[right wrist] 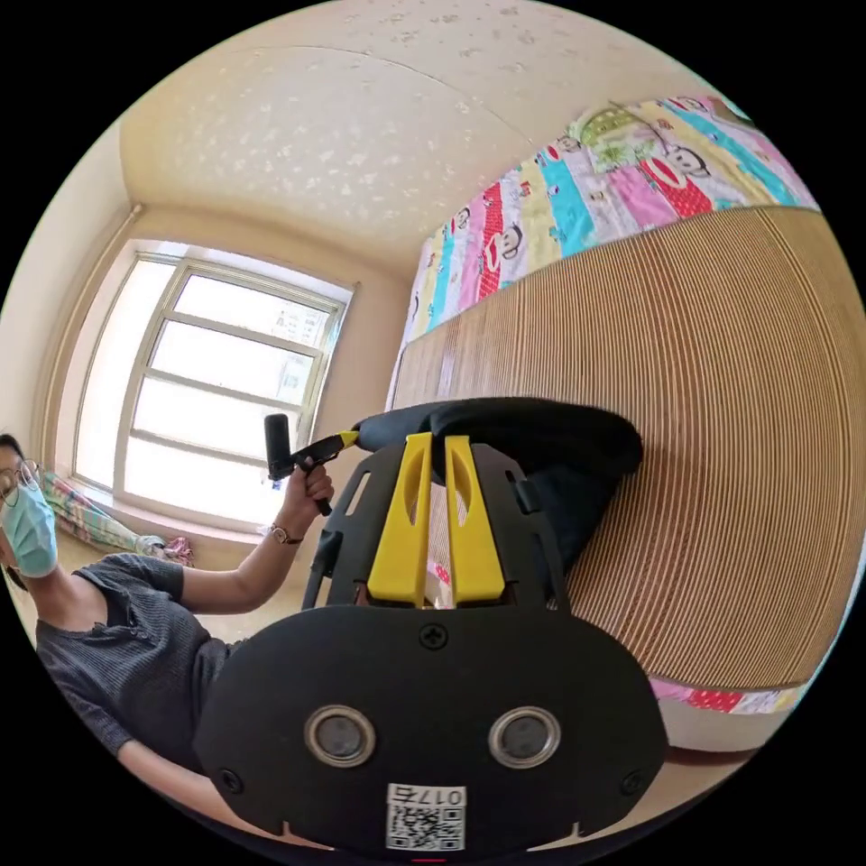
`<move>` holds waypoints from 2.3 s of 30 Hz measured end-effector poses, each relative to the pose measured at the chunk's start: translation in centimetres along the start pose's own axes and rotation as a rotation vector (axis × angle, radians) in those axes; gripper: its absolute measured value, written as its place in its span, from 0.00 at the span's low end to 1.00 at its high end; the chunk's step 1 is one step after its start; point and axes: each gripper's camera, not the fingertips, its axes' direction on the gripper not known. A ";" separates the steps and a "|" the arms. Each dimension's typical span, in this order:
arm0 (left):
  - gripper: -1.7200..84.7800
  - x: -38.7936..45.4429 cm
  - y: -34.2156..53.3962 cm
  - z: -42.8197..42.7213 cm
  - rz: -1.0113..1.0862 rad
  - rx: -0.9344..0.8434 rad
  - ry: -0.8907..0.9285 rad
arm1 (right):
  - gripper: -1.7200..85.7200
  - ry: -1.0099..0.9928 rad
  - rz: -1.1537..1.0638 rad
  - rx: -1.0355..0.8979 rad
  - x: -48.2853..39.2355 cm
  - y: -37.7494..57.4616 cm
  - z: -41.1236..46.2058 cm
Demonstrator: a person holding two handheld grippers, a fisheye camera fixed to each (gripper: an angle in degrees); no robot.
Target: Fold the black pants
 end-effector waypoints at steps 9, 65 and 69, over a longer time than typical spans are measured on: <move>0.12 -9.7 17.5 10.8 -0.446 -0.299 0.025 | 0.13 0.082 0.468 -0.317 14.7 14.9 7.1; 0.15 -27.4 26.7 -12.6 -1.055 0.338 -0.361 | 0.03 -0.108 0.085 -0.760 -7.9 3.3 38.8; 0.12 -23.9 27.0 -2.4 -0.994 0.340 -0.263 | 0.03 0.080 0.292 -0.577 -4.8 6.5 28.4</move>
